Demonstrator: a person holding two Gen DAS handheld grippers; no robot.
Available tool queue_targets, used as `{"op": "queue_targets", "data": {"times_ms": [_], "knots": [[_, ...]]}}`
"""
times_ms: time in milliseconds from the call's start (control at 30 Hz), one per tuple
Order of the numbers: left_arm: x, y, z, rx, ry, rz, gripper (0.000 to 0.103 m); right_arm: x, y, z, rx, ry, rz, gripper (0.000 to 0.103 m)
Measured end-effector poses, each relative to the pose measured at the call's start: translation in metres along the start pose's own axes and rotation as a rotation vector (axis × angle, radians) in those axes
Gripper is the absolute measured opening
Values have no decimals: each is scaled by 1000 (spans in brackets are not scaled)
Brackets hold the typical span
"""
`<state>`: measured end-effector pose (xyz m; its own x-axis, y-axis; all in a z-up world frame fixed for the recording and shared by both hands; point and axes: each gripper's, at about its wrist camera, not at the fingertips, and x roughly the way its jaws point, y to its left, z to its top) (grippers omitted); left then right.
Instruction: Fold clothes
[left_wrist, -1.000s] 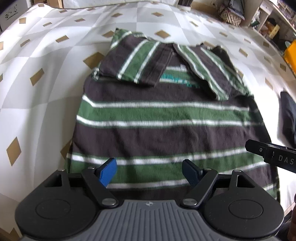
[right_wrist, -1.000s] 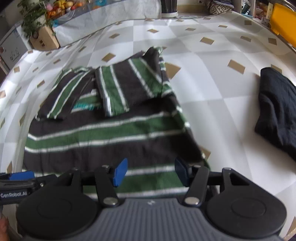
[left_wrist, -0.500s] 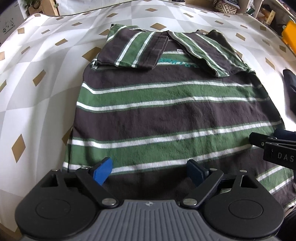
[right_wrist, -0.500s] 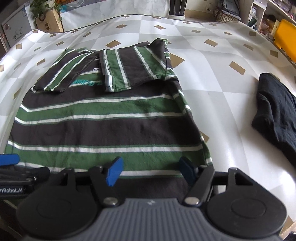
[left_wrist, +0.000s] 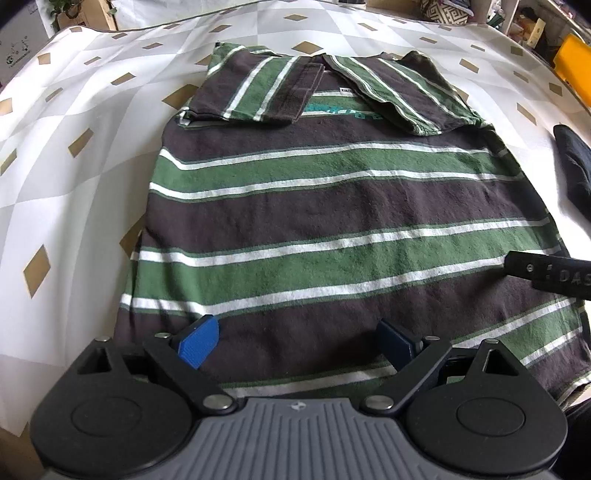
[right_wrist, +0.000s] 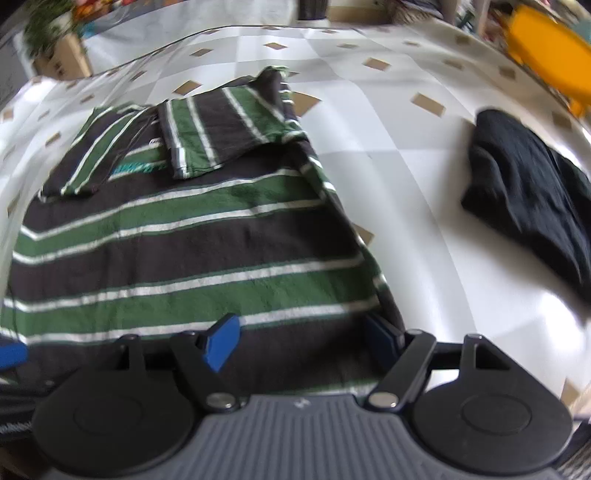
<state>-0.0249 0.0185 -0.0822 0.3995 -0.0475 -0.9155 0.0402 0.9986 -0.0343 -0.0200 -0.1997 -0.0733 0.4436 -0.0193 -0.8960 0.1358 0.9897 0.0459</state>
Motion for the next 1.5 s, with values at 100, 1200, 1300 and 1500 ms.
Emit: {"op": "queue_targets", "data": {"times_ms": [100,1200,1300,1500], "knots": [[-4,3,-2,-28,1,-4,91,-6,-2,-4,34,14,31,72],[-21,-10,-38,34,65,29,91,-33,5,-51,1,142,-11,72],[-20,-5,-40,1,79,9,91,-33,5,-53,-7,144,-19,73],[-20,-7,-42,10,81,12,92,-34,6,-56,-23,147,-35,73]]}}
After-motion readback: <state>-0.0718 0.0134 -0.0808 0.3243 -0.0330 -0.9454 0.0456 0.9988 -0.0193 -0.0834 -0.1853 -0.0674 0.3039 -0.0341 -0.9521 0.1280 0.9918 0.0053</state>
